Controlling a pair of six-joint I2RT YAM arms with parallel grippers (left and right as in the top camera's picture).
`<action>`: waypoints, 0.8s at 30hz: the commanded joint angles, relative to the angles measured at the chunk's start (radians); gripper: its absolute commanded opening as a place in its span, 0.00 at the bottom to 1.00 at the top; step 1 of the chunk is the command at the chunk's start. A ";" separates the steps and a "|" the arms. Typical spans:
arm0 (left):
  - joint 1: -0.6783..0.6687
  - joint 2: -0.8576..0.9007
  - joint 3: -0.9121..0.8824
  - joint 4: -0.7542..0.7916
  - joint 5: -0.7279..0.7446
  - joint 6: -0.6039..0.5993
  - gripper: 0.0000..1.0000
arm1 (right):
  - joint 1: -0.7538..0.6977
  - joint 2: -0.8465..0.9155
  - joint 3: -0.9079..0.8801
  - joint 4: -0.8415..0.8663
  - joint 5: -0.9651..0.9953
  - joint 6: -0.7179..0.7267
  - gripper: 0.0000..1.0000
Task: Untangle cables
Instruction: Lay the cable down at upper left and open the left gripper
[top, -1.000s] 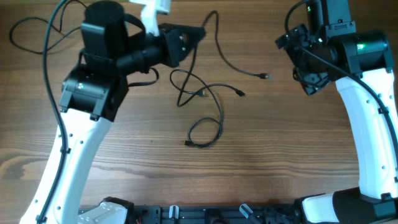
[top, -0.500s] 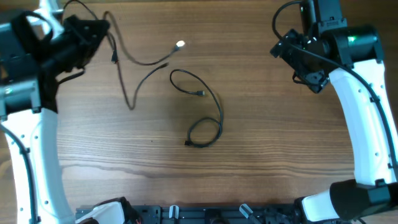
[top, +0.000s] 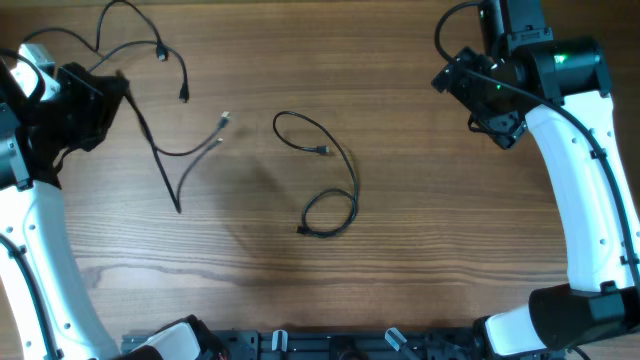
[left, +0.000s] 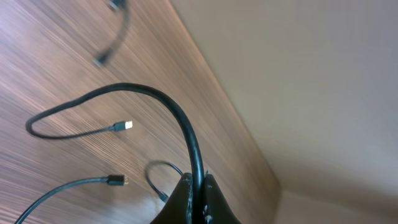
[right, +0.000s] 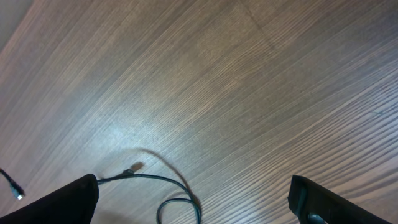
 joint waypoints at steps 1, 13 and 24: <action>0.027 0.001 0.006 0.019 -0.127 0.055 0.04 | 0.000 0.006 0.004 0.001 -0.009 -0.019 1.00; 0.063 0.210 0.006 0.201 -0.023 0.209 0.04 | 0.000 0.006 0.004 0.011 -0.009 -0.019 1.00; 0.256 0.419 0.006 0.407 -0.156 0.291 0.04 | 0.000 0.006 0.004 0.019 -0.012 -0.019 1.00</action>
